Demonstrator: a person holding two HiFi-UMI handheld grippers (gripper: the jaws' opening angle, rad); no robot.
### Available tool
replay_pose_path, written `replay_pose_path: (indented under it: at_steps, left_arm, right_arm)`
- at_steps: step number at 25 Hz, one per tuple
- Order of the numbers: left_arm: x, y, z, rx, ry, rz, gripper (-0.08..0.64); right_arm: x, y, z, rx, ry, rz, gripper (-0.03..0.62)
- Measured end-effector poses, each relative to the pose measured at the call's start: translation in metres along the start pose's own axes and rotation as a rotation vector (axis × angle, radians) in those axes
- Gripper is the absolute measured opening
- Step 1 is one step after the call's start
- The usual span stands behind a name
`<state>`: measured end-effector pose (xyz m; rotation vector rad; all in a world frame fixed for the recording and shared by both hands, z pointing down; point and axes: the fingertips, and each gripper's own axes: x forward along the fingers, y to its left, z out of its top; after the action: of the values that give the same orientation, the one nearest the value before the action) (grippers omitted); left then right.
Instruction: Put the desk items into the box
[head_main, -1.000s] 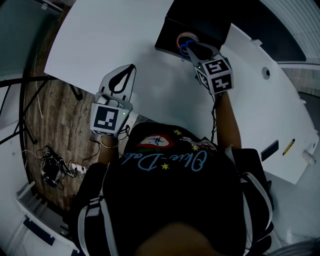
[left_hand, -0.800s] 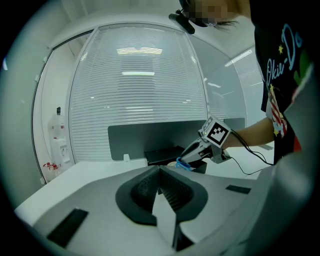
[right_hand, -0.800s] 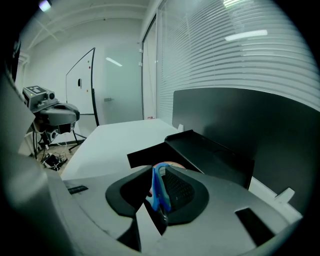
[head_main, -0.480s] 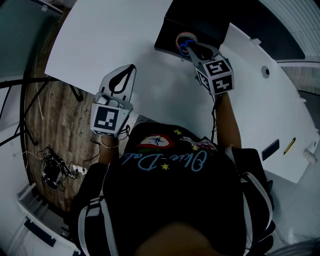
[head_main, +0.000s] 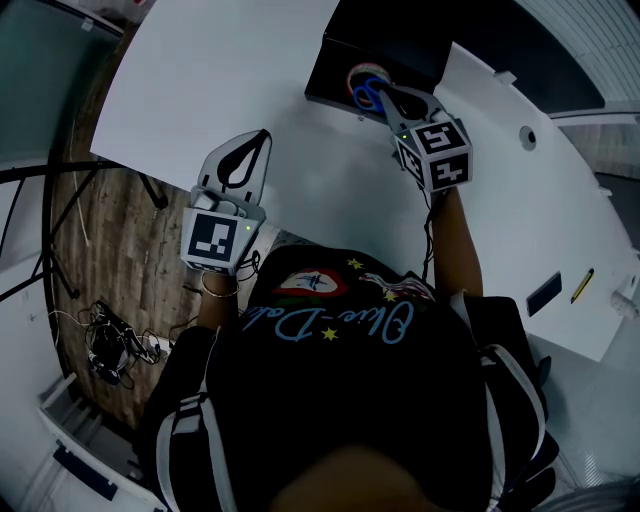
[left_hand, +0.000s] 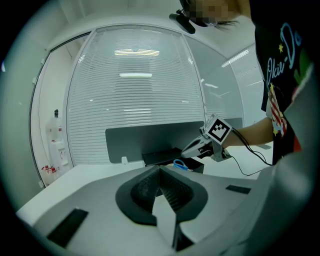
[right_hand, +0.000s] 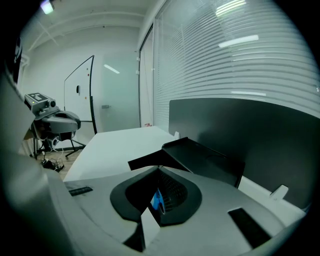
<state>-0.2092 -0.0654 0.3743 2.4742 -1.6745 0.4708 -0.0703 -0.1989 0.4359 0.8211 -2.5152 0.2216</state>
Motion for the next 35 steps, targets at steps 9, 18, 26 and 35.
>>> replay_pose_path:
  at_steps: [9,18,26,35]
  left_arm:
    - [0.003,-0.010,0.007,0.021,-0.021,-0.044,0.000]
    - [0.011,-0.028,0.016,0.050,-0.029,-0.119,0.000]
    - [0.013,-0.045,0.021,0.070,-0.033,-0.177,0.000]
    - [0.014,-0.062,0.024,0.077,-0.041,-0.242,0.000]
  right_arm:
    - [-0.022,0.002,0.003,0.015,-0.029,-0.017,0.005]
    - [-0.053,0.007,0.014,0.046,-0.098,-0.018,0.005]
    - [-0.080,0.010,0.017,0.068,-0.140,-0.042,0.005]
    - [-0.108,0.018,0.021,0.089,-0.185,-0.048,0.005]
